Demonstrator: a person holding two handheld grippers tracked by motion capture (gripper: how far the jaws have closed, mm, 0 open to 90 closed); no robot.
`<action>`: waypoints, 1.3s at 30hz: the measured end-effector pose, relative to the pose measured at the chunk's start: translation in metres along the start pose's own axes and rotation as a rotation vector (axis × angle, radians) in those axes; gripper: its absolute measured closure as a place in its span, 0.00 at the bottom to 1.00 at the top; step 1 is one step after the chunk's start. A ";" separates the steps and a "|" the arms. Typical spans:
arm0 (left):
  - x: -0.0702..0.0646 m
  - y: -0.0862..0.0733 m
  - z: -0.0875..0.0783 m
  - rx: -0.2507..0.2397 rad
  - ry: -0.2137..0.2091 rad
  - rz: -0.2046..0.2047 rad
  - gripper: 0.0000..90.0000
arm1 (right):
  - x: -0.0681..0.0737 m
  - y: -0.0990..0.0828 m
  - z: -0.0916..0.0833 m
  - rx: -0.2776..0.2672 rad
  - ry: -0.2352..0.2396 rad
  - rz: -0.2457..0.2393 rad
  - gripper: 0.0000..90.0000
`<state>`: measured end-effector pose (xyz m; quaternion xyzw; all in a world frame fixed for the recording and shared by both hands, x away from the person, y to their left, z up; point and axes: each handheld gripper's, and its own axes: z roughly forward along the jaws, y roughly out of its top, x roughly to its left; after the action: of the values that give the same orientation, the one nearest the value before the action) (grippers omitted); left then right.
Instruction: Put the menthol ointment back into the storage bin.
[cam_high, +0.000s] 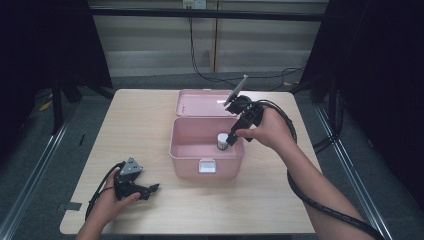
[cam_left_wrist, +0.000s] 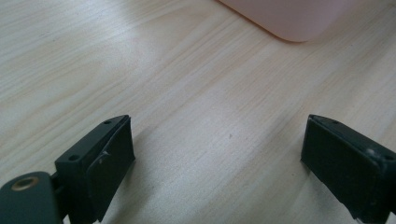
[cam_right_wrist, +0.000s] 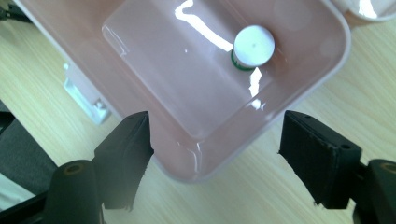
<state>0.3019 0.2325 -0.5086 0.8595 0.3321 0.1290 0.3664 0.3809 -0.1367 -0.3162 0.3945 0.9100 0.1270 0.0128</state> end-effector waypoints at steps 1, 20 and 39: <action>0.000 0.000 0.000 0.000 0.000 0.000 0.10 | 0.000 0.000 0.000 0.000 0.000 0.000 0.28; 0.000 0.000 0.000 -0.003 0.005 0.001 0.10 | -0.006 -0.051 -0.012 0.014 -0.004 -0.046 0.26; 0.000 0.000 0.000 0.002 0.004 0.005 0.10 | -0.025 -0.099 0.007 -0.027 0.022 -0.044 0.25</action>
<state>0.3016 0.2329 -0.5086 0.8604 0.3309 0.1314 0.3646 0.3284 -0.2184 -0.3490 0.3726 0.9167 0.1435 0.0108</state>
